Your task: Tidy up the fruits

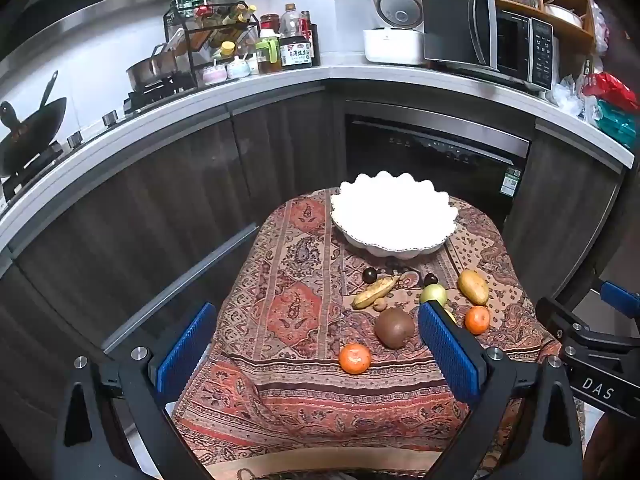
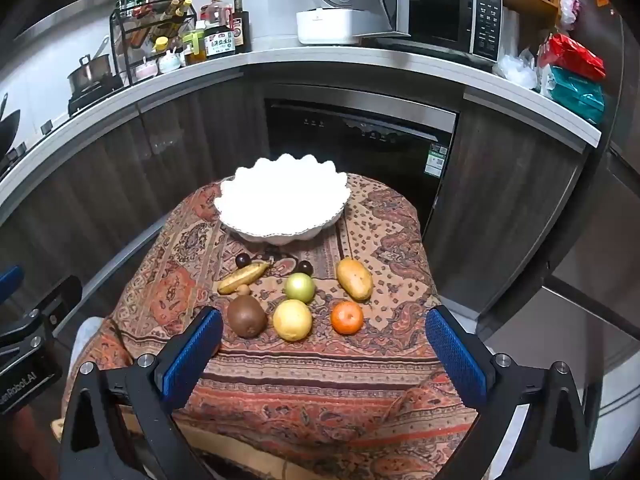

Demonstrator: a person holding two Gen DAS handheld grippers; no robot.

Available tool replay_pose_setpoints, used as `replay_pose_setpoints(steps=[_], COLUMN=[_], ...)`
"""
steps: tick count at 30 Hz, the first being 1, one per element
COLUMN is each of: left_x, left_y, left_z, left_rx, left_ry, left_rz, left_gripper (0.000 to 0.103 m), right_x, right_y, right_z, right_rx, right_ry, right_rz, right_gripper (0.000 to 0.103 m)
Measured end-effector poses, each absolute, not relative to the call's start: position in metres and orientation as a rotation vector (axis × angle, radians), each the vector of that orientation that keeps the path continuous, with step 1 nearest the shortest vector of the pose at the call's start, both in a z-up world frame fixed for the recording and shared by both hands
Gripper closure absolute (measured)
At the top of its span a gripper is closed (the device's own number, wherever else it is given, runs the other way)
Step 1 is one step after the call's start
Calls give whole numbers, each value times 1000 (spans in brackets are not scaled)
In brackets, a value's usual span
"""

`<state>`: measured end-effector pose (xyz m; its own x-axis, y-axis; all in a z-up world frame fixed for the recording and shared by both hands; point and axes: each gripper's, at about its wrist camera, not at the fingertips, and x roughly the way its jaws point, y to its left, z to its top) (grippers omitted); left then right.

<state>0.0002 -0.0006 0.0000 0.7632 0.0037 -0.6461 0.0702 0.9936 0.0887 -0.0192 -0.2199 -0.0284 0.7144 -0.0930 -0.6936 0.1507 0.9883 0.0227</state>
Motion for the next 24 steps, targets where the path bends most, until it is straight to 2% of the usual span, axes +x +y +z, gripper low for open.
replay_pose_setpoints(steps=[24], left_x=[-6], left_y=[-3], left_z=[-1], left_rx=[95], left_ry=[711], left_rz=[-48], left_gripper=[1], right_x=[-25], right_y=[-222], right_z=[-24], right_rx=[82], right_ry=[749], right_rz=[-131], right_gripper=[1])
